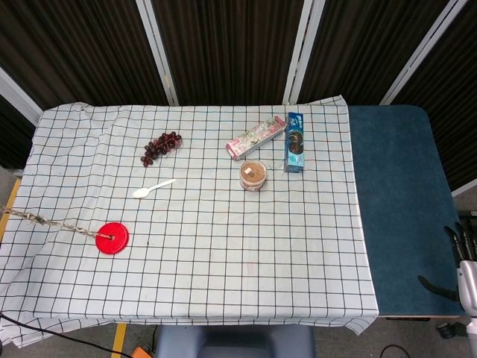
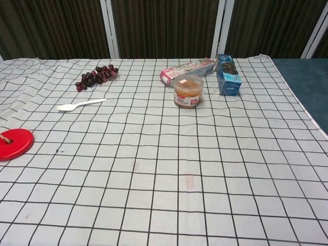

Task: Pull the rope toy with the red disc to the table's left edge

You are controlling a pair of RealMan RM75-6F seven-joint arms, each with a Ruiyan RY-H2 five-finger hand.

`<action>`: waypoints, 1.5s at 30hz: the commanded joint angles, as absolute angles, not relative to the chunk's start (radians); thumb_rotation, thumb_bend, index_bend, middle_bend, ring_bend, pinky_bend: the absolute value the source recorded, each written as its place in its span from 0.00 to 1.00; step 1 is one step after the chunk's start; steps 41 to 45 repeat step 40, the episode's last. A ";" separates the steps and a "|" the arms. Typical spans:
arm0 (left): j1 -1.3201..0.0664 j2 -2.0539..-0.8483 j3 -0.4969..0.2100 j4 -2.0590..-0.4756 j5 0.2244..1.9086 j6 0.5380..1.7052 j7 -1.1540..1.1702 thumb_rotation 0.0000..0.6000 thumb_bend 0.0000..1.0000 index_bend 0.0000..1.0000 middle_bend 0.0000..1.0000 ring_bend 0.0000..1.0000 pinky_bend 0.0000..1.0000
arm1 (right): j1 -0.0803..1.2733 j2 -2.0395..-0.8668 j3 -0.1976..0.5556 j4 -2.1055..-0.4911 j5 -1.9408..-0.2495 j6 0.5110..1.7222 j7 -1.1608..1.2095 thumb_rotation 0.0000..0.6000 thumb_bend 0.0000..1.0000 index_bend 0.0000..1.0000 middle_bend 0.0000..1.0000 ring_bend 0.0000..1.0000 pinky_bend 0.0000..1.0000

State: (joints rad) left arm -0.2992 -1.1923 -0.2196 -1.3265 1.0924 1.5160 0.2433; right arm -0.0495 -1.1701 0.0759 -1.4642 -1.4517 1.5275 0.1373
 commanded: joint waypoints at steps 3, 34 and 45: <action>-0.299 -1.210 -0.189 -1.370 1.173 1.500 0.209 1.00 0.80 0.87 0.26 0.02 0.08 | -0.047 -1.169 0.076 -1.465 -1.448 1.521 0.133 1.00 0.11 0.00 0.00 0.00 0.00; -0.212 -1.174 -0.057 -1.552 1.470 1.497 0.002 1.00 0.31 0.00 0.00 0.00 0.00 | -0.061 -1.177 0.073 -1.461 -1.436 1.534 0.159 1.00 0.11 0.00 0.00 0.00 0.00; -0.162 -1.161 -0.034 -1.515 1.480 1.528 -0.097 1.00 0.31 0.00 0.00 0.00 0.00 | -0.061 -1.181 0.067 -1.468 -1.442 1.533 0.142 1.00 0.11 0.00 0.00 0.00 0.00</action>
